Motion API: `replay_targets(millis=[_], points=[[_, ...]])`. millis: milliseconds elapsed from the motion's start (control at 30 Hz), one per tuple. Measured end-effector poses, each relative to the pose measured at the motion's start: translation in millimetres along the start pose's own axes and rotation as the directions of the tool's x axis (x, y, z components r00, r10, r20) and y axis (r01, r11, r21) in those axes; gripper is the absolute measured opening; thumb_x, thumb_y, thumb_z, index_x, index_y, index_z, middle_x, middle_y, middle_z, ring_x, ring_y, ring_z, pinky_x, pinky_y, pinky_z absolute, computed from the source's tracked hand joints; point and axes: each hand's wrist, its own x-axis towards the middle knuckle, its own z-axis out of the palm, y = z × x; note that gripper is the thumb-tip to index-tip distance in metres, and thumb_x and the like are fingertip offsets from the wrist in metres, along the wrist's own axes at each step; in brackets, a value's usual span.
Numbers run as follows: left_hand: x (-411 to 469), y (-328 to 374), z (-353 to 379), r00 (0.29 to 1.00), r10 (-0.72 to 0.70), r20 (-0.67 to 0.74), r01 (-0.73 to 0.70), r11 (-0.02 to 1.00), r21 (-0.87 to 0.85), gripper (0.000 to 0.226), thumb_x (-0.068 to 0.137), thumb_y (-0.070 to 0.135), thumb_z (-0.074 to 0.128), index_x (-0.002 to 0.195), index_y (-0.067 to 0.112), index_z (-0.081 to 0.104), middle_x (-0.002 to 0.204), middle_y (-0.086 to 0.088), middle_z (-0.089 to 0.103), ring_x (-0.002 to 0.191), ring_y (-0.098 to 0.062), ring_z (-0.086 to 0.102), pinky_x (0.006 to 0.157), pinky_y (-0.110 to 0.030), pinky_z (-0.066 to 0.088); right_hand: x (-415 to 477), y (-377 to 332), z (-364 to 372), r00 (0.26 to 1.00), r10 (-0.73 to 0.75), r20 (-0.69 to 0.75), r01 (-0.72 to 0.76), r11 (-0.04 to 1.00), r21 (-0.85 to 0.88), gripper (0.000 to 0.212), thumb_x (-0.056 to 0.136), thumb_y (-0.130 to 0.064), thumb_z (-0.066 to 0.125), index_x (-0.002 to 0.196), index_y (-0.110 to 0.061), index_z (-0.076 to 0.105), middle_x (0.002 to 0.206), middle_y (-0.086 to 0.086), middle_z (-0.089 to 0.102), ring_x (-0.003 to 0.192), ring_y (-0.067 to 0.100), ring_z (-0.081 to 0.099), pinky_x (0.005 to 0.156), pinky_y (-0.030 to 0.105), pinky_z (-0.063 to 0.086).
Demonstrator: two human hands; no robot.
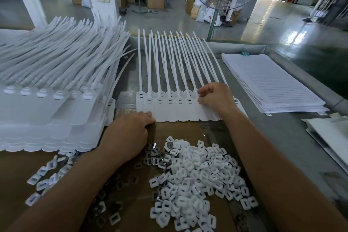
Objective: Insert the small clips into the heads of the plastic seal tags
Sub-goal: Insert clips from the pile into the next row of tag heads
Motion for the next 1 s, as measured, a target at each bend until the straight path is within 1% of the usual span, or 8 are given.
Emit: replay_targets(millis=[100,267,400,467,567,767,867,1000], points=[[0,0,0,1.0,-0.005,-0.008,0.005,1.0,-0.005,0.048,0.091,0.008,0.038,0.134,0.028,0.043,0.144,0.014,0.033,0.133,-0.007,0.032,0.107,-0.024,0.024,1,1,-1,1.0,-0.009,-0.007,0.008,0.999,-0.045,0.011,0.077,-0.013,0.072,0.089,-0.012,0.073,0.101,0.001,0.069,0.088,0.007,0.052,0.083,0.023,0.039],[1,2,-1,1.0,-0.013,-0.003,0.013,1.0,-0.002,0.048,0.091,0.009,0.038,0.133,0.029,0.044,0.145,0.015,0.033,0.133,-0.007,0.032,0.107,-0.025,0.026,-9,9,0,0.984,-0.179,-0.014,0.172,0.962,-0.212,0.022,0.088,-0.006,0.056,0.102,-0.011,0.071,0.11,0.005,0.064,0.09,0.011,0.053,0.083,0.019,0.035],[1,1,0,1.0,-0.016,0.001,0.016,1.0,0.004,0.048,0.091,0.009,0.037,0.134,0.029,0.043,0.145,0.016,0.032,0.133,-0.007,0.03,0.107,-0.025,0.025,-11,9,-3,0.977,-0.176,0.122,0.209,0.906,-0.368,0.041,0.087,0.006,0.042,0.115,-0.014,0.065,0.124,0.011,0.053,0.105,0.022,0.049,0.088,0.027,0.036],[1,0,0,1.0,-0.013,0.0,0.013,1.0,0.005,0.048,0.091,0.008,0.037,0.134,0.028,0.043,0.145,0.016,0.032,0.134,-0.006,0.029,0.107,-0.024,0.024,-14,7,-3,0.975,-0.177,0.131,0.216,0.89,-0.402,0.045,0.086,0.008,0.042,0.116,-0.016,0.064,0.128,0.009,0.051,0.117,0.025,0.045,0.095,0.032,0.035],[1,0,0,1.0,-0.012,-0.001,0.012,1.0,0.004,0.048,0.09,0.007,0.038,0.134,0.028,0.044,0.144,0.015,0.032,0.133,-0.006,0.03,0.107,-0.024,0.024,-21,5,-2,0.973,-0.198,0.123,0.232,0.855,-0.464,0.049,0.085,0.011,0.042,0.117,-0.019,0.064,0.126,0.006,0.051,0.118,0.025,0.044,0.093,0.037,0.038],[0,1,1,1.0,-0.023,-0.009,0.023,1.0,0.011,0.047,0.091,0.01,0.037,0.134,0.029,0.043,0.145,0.016,0.032,0.133,-0.006,0.031,0.106,-0.023,0.024,-30,11,-4,0.935,-0.327,0.14,0.35,0.777,-0.523,0.038,0.09,0.0,0.043,0.12,-0.013,0.062,0.123,0.01,0.059,0.115,0.029,0.05,0.098,0.036,0.039],[0,2,0,1.0,-0.018,-0.004,0.018,1.0,0.012,0.047,0.091,0.01,0.037,0.134,0.029,0.043,0.145,0.017,0.032,0.132,-0.005,0.031,0.105,-0.022,0.025,-31,17,-6,0.931,-0.356,0.084,0.355,0.82,-0.45,0.035,0.09,-0.003,0.047,0.119,-0.014,0.063,0.127,0.006,0.059,0.119,0.026,0.05,0.1,0.03,0.034],[1,1,1,1.0,-0.02,-0.016,0.02,1.0,0.001,0.047,0.091,0.009,0.038,0.134,0.029,0.044,0.144,0.016,0.033,0.133,-0.005,0.031,0.106,-0.022,0.025,-26,19,-4,0.939,-0.333,0.09,0.337,0.833,-0.439,0.04,0.089,0.003,0.044,0.119,-0.016,0.063,0.126,0.0,0.059,0.119,0.021,0.046,0.099,0.033,0.039]])
